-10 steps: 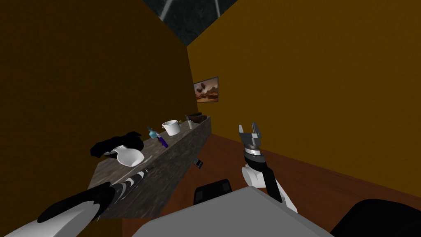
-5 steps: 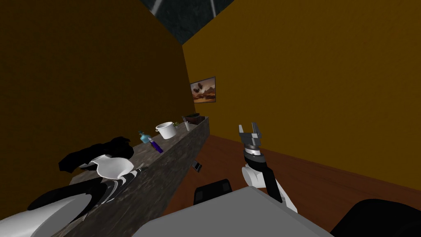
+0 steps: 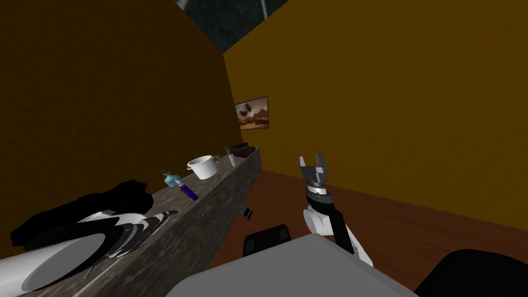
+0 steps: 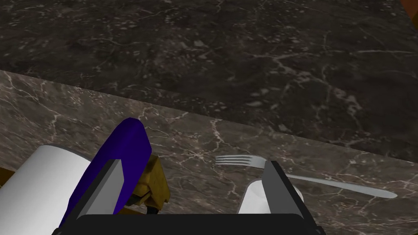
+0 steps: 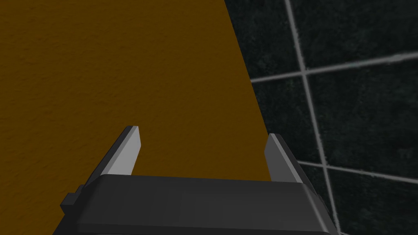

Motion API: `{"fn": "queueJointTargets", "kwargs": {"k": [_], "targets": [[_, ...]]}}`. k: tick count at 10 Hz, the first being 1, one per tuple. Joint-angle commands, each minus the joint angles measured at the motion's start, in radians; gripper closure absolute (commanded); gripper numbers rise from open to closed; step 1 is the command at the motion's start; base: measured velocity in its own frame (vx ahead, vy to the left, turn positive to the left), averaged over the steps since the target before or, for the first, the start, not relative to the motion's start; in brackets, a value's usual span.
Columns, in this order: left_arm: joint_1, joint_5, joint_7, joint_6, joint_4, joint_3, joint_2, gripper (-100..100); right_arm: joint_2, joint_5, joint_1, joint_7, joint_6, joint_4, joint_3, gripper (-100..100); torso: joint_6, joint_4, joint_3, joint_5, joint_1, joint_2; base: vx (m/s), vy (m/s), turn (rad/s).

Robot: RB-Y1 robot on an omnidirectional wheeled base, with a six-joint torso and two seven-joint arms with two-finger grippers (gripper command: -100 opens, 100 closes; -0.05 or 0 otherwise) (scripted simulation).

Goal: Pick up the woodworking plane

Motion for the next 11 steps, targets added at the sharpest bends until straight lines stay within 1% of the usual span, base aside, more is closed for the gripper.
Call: {"fn": "queueJointTargets", "kwargs": {"k": [1, 2, 3, 4, 5, 6, 7, 8, 9, 10, 11], "targets": [[-0.017, 0.039, 0.0, 0.05, 0.037, 0.023, 0.03, -100, 0.0, 0.0, 0.0, 0.0, 0.0, 0.0, 0.0, 0, 0.0, 0.0, 0.0, 0.0, 0.0, 0.0, 0.095, 0.088, -0.114], [-0.017, 0.039, 0.0, 0.078, 0.037, 0.023, 0.03, -100, 0.0, 0.0, 0.0, 0.0, 0.0, 0.0, 0.0, 0, 0.001, 0.0, 0.0, 0.0, 0.001, 0.0, 0.084, 0.089, -0.077], [-0.032, 0.073, -0.002, 0.107, 0.072, 0.042, 0.054, -100, 0.0, 0.0, 0.0, 0.0, 0.0, 0.0, 0.0, 0, 0.0, 0.0, 0.0, 0.0, 0.001, 0.0, 0.117, 0.124, -0.138], [-0.032, 0.073, -0.002, 0.134, 0.072, 0.042, 0.054, -100, 0.0, 0.0, 0.0, 0.0, 0.0, 0.0, 0.0, 0, 0.001, 0.0, -0.001, 0.001, 0.003, -0.001, 0.093, 0.123, -0.084], [-0.044, 0.102, -0.004, 0.164, 0.106, 0.057, 0.074, -100, 0.0, 0.0, 0.0, 0.0, 0.0, 0.0, 0.0, 0, 0.0, 0.0, 0.0, 0.001, 0.003, -0.001, 0.108, 0.173, -0.121], [-0.044, 0.102, -0.004, 0.184, 0.106, 0.057, 0.074, -100, 0.0, 0.0, 0.0, 0.0, 0.0, 0.0, 0.0, 0, 0.0, 0.0, -0.001, 0.001, 0.006, -0.001, 0.117, 0.149, -0.078], [-0.054, 0.128, -0.007, 0.217, 0.141, 0.068, 0.091, -100, 0.0, 0.0, 0.0, 0.0, 0.0, 0.0, 0.0, 0, 0.0, 0.0, -0.001, 0.002, 0.005, -0.002, 0.158, 0.146, -0.124], [-0.054, 0.128, -0.007, 0.232, 0.141, 0.068, 0.091, -100, 0.0, 0.0, 0.0, 0.0, 0.0, 0.0, 0.0, 0, 0.0, -0.001, -0.002, 0.001, 0.005, -0.004, 0.124, 0.14, -0.082], [-0.06, 0.149, -0.011, 0.266, 0.174, 0.074, 0.102, -100, 0.0, 0.0, 0.0, 0.0, 0.0, 0.0, 0.0, 0, 0.0, -0.001, -0.002, 0.001, 0.004, -0.003, 0.095, 0.206, -0.13], [-0.06, 0.149, -0.011, 0.275, 0.174, 0.074, 0.102, -100, 0.0, 0.0, 0.0, 0.0, 0.0, 0.0, 0.0, 0, 0.0, 0.0, -0.001, 0.002, 0.008, -0.002, 0.103, 0.187, -0.084], [-0.066, 0.168, -0.017, 0.313, 0.202, 0.075, 0.108, -100, 0.0, 0.0, 0.0, 0.0, 0.0, 0.0, 0.0, 0, 0.0, 0.0, -0.001, 0.002, 0.007, -0.002, 0.163, 0.143, -0.195]]}}
